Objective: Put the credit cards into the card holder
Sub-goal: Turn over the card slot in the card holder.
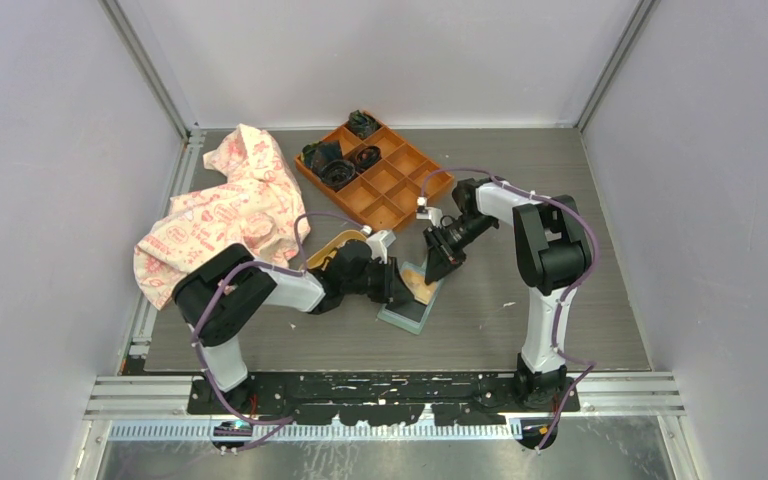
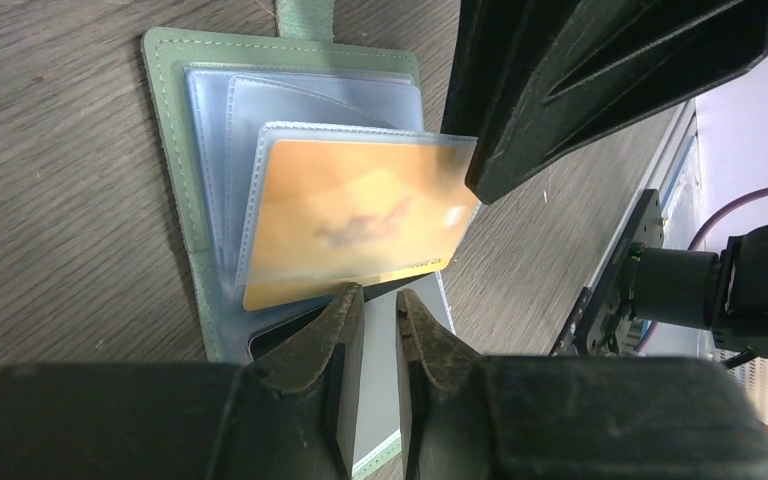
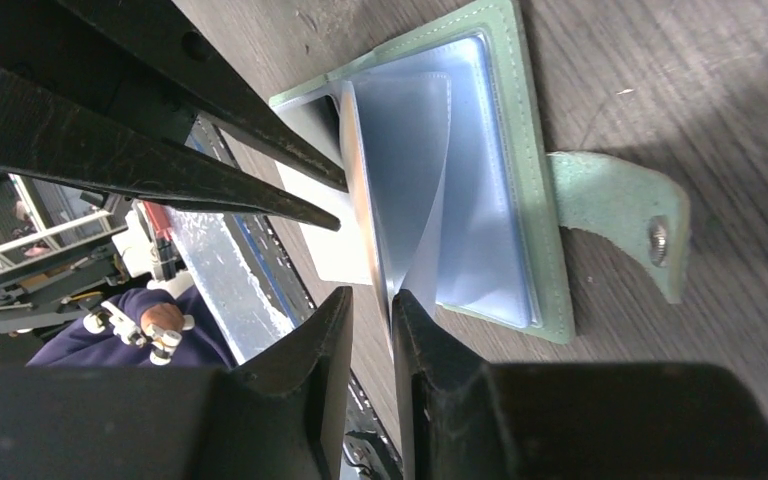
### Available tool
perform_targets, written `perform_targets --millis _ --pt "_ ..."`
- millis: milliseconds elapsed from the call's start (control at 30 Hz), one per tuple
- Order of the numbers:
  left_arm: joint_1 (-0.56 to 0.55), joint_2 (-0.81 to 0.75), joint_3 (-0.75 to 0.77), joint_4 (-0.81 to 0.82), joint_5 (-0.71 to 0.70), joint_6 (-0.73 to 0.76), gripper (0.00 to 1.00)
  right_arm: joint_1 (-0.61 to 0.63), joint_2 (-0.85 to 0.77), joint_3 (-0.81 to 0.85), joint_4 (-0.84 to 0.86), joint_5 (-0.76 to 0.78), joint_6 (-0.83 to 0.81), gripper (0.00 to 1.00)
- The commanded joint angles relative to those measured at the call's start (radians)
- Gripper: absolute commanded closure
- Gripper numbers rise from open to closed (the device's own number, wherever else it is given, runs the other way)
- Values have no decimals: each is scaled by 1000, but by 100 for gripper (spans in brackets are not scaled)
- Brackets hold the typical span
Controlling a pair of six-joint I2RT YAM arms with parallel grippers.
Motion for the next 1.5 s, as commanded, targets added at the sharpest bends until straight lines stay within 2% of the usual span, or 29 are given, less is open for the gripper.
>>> perform_targets --millis 0,200,400,500,600,667,1000,1067,1233,1367,1467 --pt "5 -19 -28 -5 11 18 79 4 -13 25 -53 -55 -43 73" --pt "4 -44 -45 10 9 10 74 37 -17 30 -79 -50 -75 73" --pt "5 -96 -78 8 -10 10 70 83 -51 15 -36 14 -47 71" --pt "5 -126 -102 12 -18 2 68 102 -97 -9 31 68 2 76" --pt "5 -185 -143 35 -22 -31 67 117 -158 -38 101 135 39 88" --pt "5 -231 -171 43 -33 -48 67 120 -204 -56 140 165 52 92" --pt "19 -473 -281 -85 -133 -28 66 208 -402 -177 318 460 31 94" --pt "23 -518 -294 -117 -147 -23 66 242 -399 -182 329 535 18 91" --pt "30 -602 -322 -181 -181 -11 65 311 -365 -183 317 633 -19 73" --pt "36 -661 -341 -225 -200 -6 65 351 -356 -172 263 526 -54 60" --pt "40 -697 -350 -250 -207 -2 64 359 -333 -146 192 397 -87 55"
